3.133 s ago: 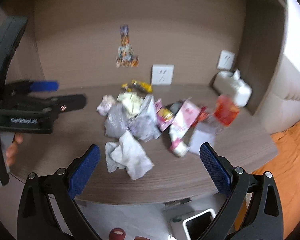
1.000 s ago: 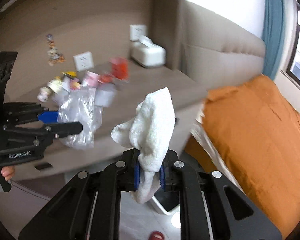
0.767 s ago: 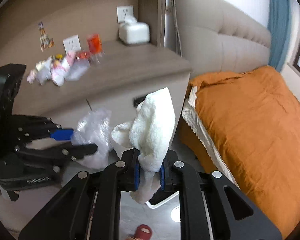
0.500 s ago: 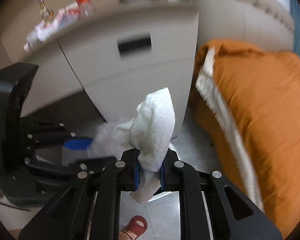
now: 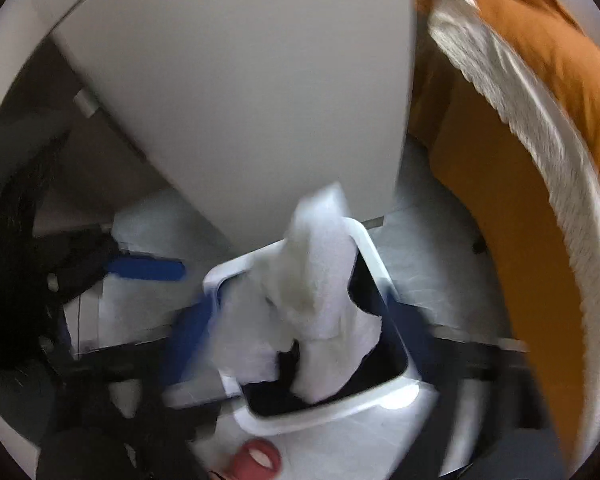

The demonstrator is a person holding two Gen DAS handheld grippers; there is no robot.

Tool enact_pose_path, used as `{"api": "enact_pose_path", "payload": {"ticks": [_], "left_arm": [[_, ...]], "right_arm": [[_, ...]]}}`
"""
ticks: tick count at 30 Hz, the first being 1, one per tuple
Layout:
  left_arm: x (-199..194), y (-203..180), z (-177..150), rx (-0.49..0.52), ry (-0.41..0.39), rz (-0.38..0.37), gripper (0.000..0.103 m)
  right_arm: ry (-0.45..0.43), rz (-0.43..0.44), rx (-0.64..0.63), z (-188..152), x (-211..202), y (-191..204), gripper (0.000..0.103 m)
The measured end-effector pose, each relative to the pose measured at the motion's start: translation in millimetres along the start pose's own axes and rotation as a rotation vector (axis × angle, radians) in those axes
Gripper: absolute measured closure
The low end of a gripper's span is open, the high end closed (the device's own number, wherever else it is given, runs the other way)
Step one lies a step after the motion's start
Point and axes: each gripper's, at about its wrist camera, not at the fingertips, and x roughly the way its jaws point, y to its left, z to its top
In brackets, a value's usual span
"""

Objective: Collect trash
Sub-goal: 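Carry the tissue and bag down to the white bin and release both, then raise both tools back toward the desk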

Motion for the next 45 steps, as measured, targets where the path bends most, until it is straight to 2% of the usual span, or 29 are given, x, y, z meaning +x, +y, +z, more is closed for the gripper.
{"api": "enact_pose_path", "payload": {"ticks": [4,10,15,17,22,26,29,35,40,45], "left_arm": [[4.6,6.0,-8.0,-0.014,0.003,0.023,0.005],[-43.1,4.9,-1.8,-0.067,-0.021,0.071,0.005],[-136.9,-7.6,13.2,-0.113,-0.068,0.088,0.005],[-183.8,-12.6,19.2,-0.118,-0.107,0.126,0.005],[-295.3,-12.8,23.8,-0.178,-0.205,0.179,0.005],[-366.1,-8.9,22.0,-0.224,-0.305,0.211,0.005],[-411.7,-1.2,20.2,-0.238,-0.38,0.264,0.005],[-476.9,33.7,7.0,-0.278,-0.5,0.327,0.005],[-511.5,70.2,-1.2,-0.299,-0.538,0.327,0.005],[-533.7,118.9,-8.8,-0.312,-0.56,0.348,0.005]], "right_arm": [[0.005,-0.012,-0.008,-2.1,8.5,-7.4,0.004],[0.003,-0.025,-0.015,21.3,-43.5,9.6,0.004],[-0.024,-0.034,-0.005,62.0,-118.0,27.5,0.004],[-0.055,-0.036,-0.013,79.2,-151.3,37.0,0.004],[-0.169,-0.022,-0.021,130.2,-238.0,72.7,0.004],[-0.291,-0.009,-0.055,165.6,-303.2,105.3,0.004],[-0.369,0.014,-0.075,186.1,-333.4,128.1,0.004],[-0.464,0.039,-0.131,222.6,-354.6,182.5,0.004],[-0.503,0.04,-0.171,246.7,-353.6,230.2,0.004],[-0.486,0.042,-0.148,276.9,-337.1,268.2,0.004]]}}
